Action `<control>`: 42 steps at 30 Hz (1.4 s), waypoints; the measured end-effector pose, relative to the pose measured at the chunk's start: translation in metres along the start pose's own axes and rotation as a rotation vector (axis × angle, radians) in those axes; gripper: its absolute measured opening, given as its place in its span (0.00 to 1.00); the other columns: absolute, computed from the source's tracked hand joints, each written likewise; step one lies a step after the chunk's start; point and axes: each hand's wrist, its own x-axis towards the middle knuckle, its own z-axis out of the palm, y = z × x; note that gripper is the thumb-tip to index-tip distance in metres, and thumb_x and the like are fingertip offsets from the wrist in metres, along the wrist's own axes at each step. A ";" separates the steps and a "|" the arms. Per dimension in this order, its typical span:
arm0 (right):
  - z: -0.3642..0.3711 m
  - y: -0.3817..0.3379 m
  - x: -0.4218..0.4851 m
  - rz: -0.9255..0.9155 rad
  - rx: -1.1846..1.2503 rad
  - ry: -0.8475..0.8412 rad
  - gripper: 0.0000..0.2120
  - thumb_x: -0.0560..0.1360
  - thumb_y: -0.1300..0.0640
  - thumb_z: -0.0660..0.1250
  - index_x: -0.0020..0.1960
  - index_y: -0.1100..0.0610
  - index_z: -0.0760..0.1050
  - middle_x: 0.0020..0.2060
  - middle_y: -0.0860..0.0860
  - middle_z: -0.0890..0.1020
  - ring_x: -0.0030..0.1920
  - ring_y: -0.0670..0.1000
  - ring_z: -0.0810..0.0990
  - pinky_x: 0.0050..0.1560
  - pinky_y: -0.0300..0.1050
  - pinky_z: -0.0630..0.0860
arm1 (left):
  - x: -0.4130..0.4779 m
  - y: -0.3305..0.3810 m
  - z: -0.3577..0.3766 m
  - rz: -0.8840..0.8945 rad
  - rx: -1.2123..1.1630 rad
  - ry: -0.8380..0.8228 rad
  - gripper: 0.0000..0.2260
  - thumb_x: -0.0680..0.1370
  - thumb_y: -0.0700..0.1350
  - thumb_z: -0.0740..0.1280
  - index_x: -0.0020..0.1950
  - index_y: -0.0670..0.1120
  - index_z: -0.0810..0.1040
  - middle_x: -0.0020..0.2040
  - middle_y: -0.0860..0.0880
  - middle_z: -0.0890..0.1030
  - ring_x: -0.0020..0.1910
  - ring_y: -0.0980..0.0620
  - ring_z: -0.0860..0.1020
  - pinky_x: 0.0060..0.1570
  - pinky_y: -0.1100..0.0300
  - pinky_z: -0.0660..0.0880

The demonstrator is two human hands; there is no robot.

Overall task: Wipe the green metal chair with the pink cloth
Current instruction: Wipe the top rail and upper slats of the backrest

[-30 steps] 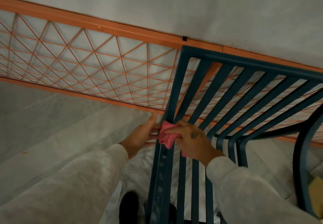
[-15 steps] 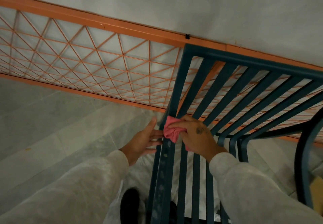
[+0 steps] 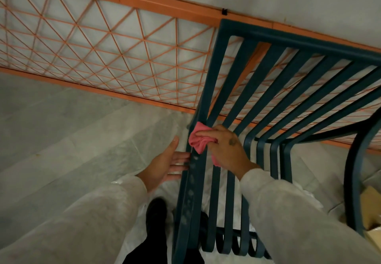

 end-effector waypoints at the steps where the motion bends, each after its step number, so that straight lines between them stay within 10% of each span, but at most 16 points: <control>1: 0.004 -0.002 -0.002 -0.009 0.001 0.006 0.23 0.77 0.66 0.62 0.62 0.43 0.79 0.46 0.48 0.75 0.45 0.51 0.76 0.51 0.48 0.76 | -0.001 -0.003 0.001 -0.003 -0.016 0.002 0.35 0.75 0.71 0.50 0.65 0.47 0.77 0.62 0.49 0.79 0.59 0.50 0.79 0.63 0.50 0.72; 12: 0.011 0.009 -0.020 0.048 0.033 -0.198 0.24 0.75 0.68 0.61 0.50 0.40 0.83 0.44 0.48 0.76 0.43 0.47 0.76 0.47 0.42 0.73 | -0.017 -0.037 0.000 -0.015 -0.024 -0.007 0.36 0.72 0.74 0.51 0.61 0.49 0.79 0.60 0.50 0.81 0.57 0.51 0.81 0.59 0.52 0.75; 16: 0.019 0.006 -0.018 0.059 0.076 -0.042 0.24 0.78 0.67 0.60 0.60 0.40 0.79 0.47 0.50 0.76 0.39 0.48 0.77 0.42 0.37 0.71 | -0.016 -0.043 -0.004 -0.014 -0.046 -0.005 0.36 0.71 0.75 0.53 0.60 0.50 0.81 0.58 0.51 0.83 0.56 0.52 0.81 0.58 0.52 0.75; 22: 0.038 0.007 -0.065 0.038 0.096 -0.287 0.24 0.77 0.68 0.61 0.60 0.43 0.80 0.41 0.42 0.75 0.40 0.40 0.75 0.45 0.30 0.68 | -0.022 -0.054 0.001 -0.018 -0.059 0.002 0.38 0.70 0.76 0.53 0.61 0.49 0.78 0.58 0.51 0.82 0.56 0.53 0.81 0.55 0.54 0.76; 27: 0.018 0.011 -0.047 0.072 0.081 -0.234 0.23 0.77 0.68 0.57 0.55 0.46 0.83 0.52 0.50 0.81 0.52 0.52 0.80 0.60 0.51 0.75 | -0.027 -0.060 0.003 -0.034 -0.050 -0.003 0.35 0.71 0.75 0.52 0.60 0.50 0.79 0.58 0.52 0.81 0.57 0.53 0.80 0.58 0.53 0.75; 35: 0.053 0.004 -0.080 0.038 0.052 -0.208 0.23 0.79 0.64 0.61 0.65 0.41 0.76 0.42 0.44 0.71 0.39 0.39 0.70 0.43 0.31 0.66 | -0.035 -0.071 0.006 -0.036 -0.041 0.021 0.35 0.72 0.74 0.51 0.60 0.50 0.78 0.59 0.50 0.81 0.58 0.51 0.79 0.59 0.52 0.74; 42: 0.044 0.013 -0.091 0.047 0.177 -0.214 0.28 0.76 0.68 0.60 0.54 0.34 0.80 0.46 0.46 0.79 0.38 0.45 0.76 0.45 0.38 0.70 | -0.041 -0.088 0.007 -0.056 -0.065 0.025 0.37 0.71 0.75 0.52 0.62 0.48 0.78 0.61 0.49 0.80 0.59 0.51 0.79 0.60 0.53 0.74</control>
